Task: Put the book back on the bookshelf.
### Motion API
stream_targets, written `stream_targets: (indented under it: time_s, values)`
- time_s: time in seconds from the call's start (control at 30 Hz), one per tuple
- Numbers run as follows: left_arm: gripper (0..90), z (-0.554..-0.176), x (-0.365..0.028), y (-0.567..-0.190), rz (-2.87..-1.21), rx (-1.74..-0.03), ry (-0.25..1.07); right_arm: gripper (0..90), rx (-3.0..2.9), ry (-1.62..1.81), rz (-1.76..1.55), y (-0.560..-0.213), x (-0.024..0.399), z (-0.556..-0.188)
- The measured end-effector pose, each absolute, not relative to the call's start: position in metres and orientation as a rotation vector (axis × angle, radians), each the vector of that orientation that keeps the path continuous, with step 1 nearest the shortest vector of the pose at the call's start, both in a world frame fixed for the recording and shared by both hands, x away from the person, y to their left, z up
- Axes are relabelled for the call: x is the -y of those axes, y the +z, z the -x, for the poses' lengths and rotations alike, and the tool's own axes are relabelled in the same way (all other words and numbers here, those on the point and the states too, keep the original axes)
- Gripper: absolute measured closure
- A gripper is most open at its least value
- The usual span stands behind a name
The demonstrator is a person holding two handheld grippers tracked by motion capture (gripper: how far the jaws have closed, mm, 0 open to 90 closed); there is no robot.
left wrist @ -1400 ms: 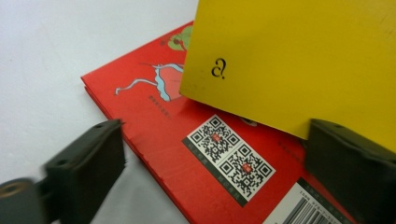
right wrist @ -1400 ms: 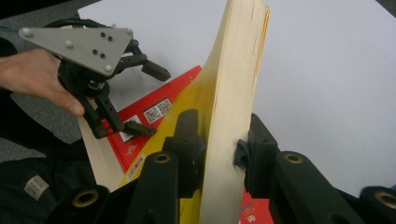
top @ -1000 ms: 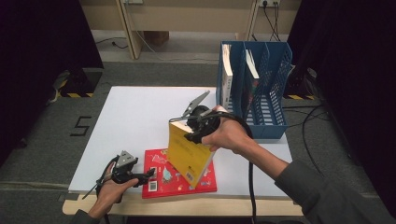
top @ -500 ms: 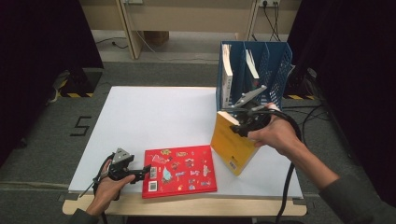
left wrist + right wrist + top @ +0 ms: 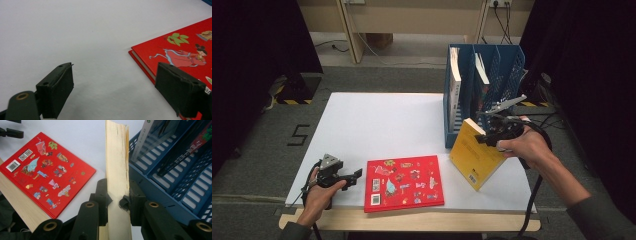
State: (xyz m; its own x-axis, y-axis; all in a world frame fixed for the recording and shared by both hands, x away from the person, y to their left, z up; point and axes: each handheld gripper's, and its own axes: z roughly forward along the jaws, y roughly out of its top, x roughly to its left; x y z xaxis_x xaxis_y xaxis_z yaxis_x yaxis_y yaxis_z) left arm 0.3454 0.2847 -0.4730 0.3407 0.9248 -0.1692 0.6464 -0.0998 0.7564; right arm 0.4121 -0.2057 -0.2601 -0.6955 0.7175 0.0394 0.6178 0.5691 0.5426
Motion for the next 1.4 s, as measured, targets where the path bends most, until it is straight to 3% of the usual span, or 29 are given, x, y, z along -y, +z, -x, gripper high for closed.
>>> stream_targets:
  time_s: [0.33, 1.13, 1.4]
  values:
    - [14.0, -0.349, -0.289, -0.483, -1.972, -1.374, 0.496, 74.0, -2.639, 0.847, -1.192, -0.264, 0.205, -0.421]
    - [13.5, -0.348, -0.289, -0.484, -1.963, -1.372, 0.505, 68.2, -2.683, 0.82, -1.254, -0.277, 0.203, -0.421]
    - [13.5, -0.348, -0.289, -0.484, -1.961, -1.37, 0.506, 74.5, -2.659, 0.79, -1.167, -0.28, 0.206, -0.419]
